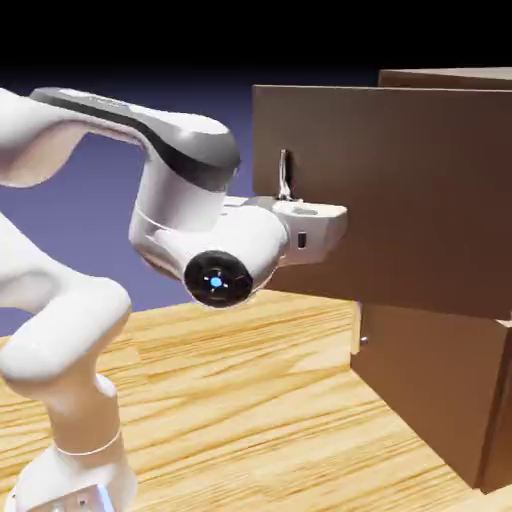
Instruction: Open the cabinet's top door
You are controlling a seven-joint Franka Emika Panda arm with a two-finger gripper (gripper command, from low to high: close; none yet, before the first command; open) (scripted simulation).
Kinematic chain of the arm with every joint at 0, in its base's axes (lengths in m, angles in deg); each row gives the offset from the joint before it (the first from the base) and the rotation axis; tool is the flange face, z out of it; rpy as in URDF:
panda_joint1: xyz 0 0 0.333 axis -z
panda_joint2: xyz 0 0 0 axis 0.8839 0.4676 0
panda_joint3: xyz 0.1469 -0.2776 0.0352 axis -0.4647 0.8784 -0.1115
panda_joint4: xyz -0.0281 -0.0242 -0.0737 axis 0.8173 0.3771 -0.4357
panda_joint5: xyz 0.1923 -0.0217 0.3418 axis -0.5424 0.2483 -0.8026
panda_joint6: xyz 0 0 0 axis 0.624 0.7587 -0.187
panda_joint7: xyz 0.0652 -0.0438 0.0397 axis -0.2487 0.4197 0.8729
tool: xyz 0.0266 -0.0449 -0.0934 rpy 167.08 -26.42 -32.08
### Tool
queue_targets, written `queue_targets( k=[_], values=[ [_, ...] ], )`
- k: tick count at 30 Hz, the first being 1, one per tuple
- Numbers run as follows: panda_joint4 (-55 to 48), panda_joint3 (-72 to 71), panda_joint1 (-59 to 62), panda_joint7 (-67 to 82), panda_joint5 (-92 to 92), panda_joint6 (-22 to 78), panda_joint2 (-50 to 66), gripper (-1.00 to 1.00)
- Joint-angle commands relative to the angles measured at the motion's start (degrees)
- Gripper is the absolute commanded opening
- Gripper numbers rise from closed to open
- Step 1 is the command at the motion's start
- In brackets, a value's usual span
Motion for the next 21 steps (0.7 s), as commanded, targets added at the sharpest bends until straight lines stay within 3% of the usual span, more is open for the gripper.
queue_targets(
  k=[1,21],
  values=[
    [-1.77,1.69,-0.30,0.71,1.70,2.38,2.09,-1.00],
    [-41.87,18.72,-3.52,17.81,16.15,44.77,43.14,-1.00]
  ],
)
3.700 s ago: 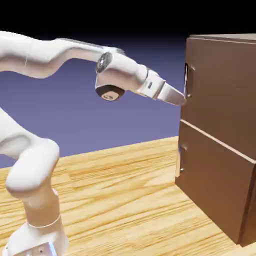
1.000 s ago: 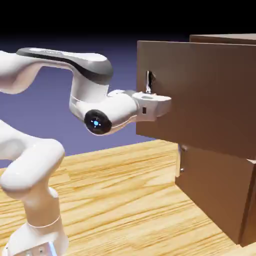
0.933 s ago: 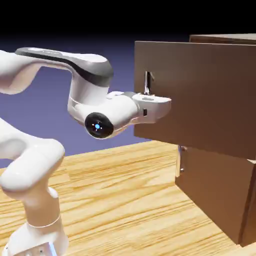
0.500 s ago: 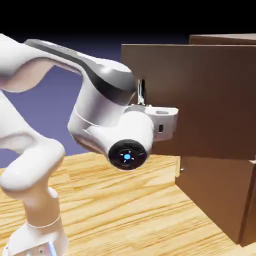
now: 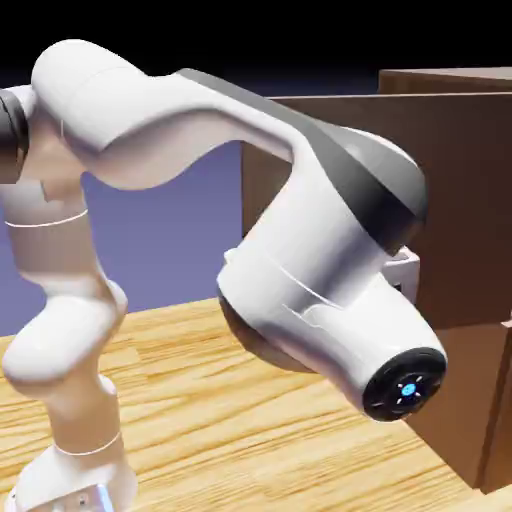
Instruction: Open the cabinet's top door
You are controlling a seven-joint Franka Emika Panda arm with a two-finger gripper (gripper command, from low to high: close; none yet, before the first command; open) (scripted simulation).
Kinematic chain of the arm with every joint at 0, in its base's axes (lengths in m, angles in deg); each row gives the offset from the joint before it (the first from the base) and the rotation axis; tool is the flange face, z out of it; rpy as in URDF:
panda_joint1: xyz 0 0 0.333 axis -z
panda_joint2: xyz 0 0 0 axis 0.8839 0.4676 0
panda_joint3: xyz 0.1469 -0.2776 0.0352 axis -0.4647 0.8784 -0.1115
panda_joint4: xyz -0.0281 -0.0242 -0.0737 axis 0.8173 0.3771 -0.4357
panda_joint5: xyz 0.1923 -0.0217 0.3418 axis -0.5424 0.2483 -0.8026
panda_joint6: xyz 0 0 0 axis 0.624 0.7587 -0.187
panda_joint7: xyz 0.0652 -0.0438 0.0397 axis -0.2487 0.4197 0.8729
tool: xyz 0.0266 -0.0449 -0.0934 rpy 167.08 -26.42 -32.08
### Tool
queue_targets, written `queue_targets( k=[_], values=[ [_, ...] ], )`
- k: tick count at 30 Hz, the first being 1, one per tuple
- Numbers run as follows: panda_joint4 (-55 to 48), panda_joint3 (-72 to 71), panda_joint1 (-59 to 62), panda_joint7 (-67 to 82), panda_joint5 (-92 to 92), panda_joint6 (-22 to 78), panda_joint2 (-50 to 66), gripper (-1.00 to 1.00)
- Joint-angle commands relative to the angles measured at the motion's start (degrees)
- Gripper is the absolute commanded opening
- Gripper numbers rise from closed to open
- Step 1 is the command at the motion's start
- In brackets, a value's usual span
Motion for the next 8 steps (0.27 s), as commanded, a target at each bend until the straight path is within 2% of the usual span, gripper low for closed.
queue_targets(
  k=[1,7,8],
  values=[
    [-2.08,0.04,0.40,0.86,0.16,1.68,1.88,-1.00],
    [-12.96,-0.73,3.47,4.97,0.99,9.76,10.98,-1.00],
    [-12.96,-0.73,3.47,4.97,0.99,9.76,10.98,1.00]
  ],
)
